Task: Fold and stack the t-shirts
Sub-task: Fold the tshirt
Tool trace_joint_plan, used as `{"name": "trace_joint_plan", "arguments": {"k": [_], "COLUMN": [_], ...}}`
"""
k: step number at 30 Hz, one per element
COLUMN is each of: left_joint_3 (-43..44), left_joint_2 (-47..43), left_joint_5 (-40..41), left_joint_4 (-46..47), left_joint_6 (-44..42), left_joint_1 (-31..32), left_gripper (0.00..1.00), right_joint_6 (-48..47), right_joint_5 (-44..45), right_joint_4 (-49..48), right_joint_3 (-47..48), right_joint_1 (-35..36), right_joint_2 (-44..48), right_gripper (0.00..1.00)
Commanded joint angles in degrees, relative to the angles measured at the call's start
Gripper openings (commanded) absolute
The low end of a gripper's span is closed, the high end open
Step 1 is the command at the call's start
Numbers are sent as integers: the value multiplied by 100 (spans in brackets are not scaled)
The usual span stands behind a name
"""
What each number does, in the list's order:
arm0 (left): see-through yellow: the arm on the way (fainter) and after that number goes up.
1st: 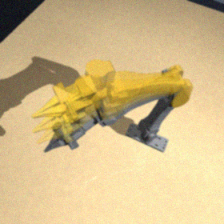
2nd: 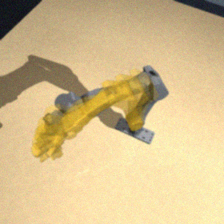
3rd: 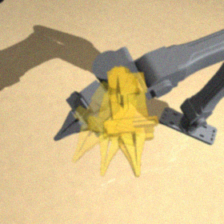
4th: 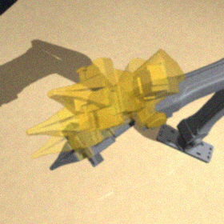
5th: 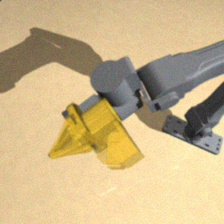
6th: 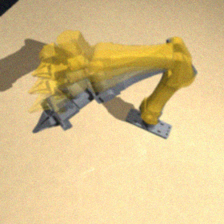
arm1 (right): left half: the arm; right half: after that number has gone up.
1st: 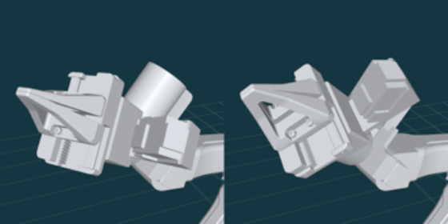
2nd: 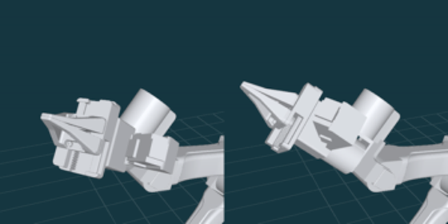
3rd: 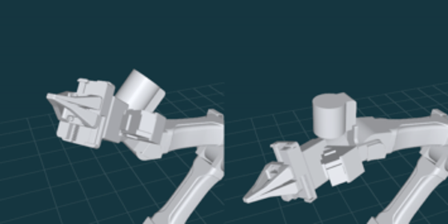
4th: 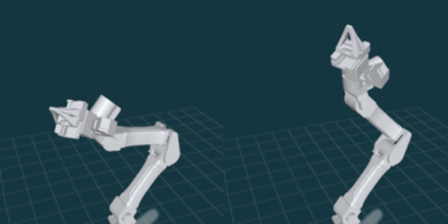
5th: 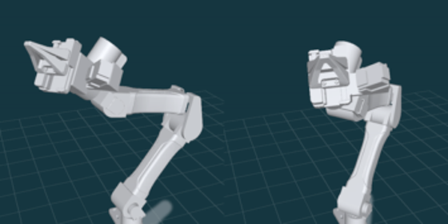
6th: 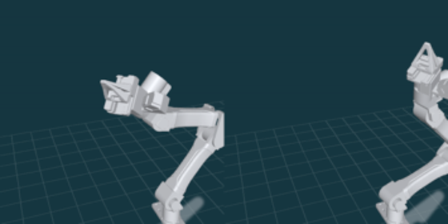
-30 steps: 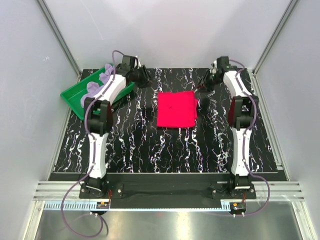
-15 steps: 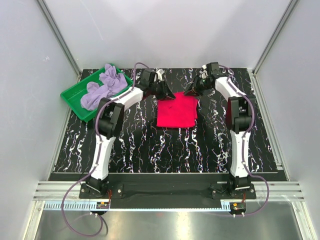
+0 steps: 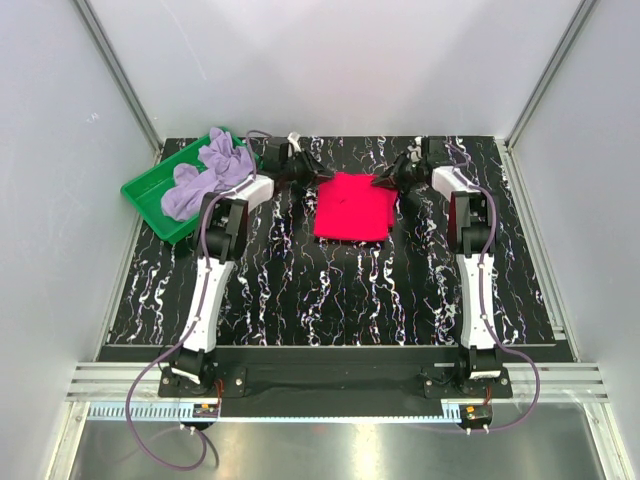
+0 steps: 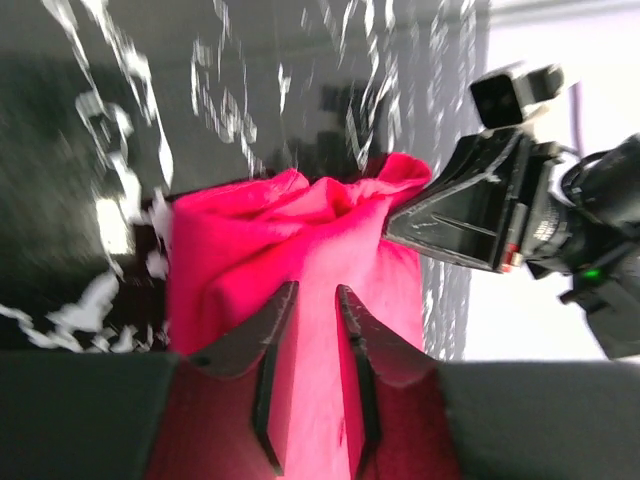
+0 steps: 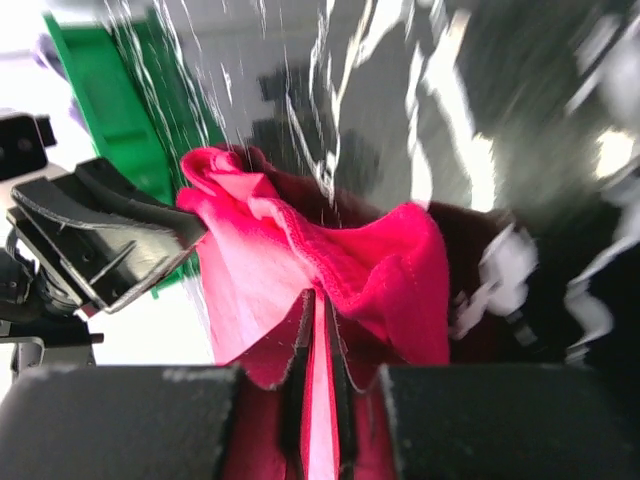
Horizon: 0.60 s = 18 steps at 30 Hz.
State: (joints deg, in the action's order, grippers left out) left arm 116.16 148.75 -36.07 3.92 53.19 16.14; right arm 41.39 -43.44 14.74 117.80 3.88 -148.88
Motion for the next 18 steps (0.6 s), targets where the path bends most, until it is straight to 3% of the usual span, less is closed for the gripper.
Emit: {"name": "trace_joint_plan", "arguments": {"k": [1, 5, 8, 13, 16, 17, 18], "left_joint_3": [425, -22, -961, -1806, -2139, -2367, -2544], "left_joint_2": [-90, -923, -1740, -2271, -2210, -2192, -2157], "left_joint_5": [-136, -145, -216, -303, -409, -470, -584], "left_joint_4": [216, -365, -375, -279, -34, 255, 763], "left_joint_6": [87, -711, -888, -766, -530, -50, 172], "left_joint_1": [-120, -41, 20, 379, 574, 574, 557], "left_gripper": [29, 34, 35, 32, 29, 26, 22], "right_joint_6": [133, -156, -289, -412, -570, -518, -431], "right_joint_5": [117, 29, -77, -507, -639, -718, -901], "right_joint_4": [63, 836, 1039, 1418, 1374, 1243, 911], "right_joint_3": [620, 929, 658, 203, -580, -852, -1412], "right_joint_1": [-221, -212, -221, -107, 34, 25, 25], "right_joint_2": [-159, 322, 849, 1168, 1466, 1641, 1730], "right_gripper": [16, 29, 36, 36, 30, 14, 7]}}
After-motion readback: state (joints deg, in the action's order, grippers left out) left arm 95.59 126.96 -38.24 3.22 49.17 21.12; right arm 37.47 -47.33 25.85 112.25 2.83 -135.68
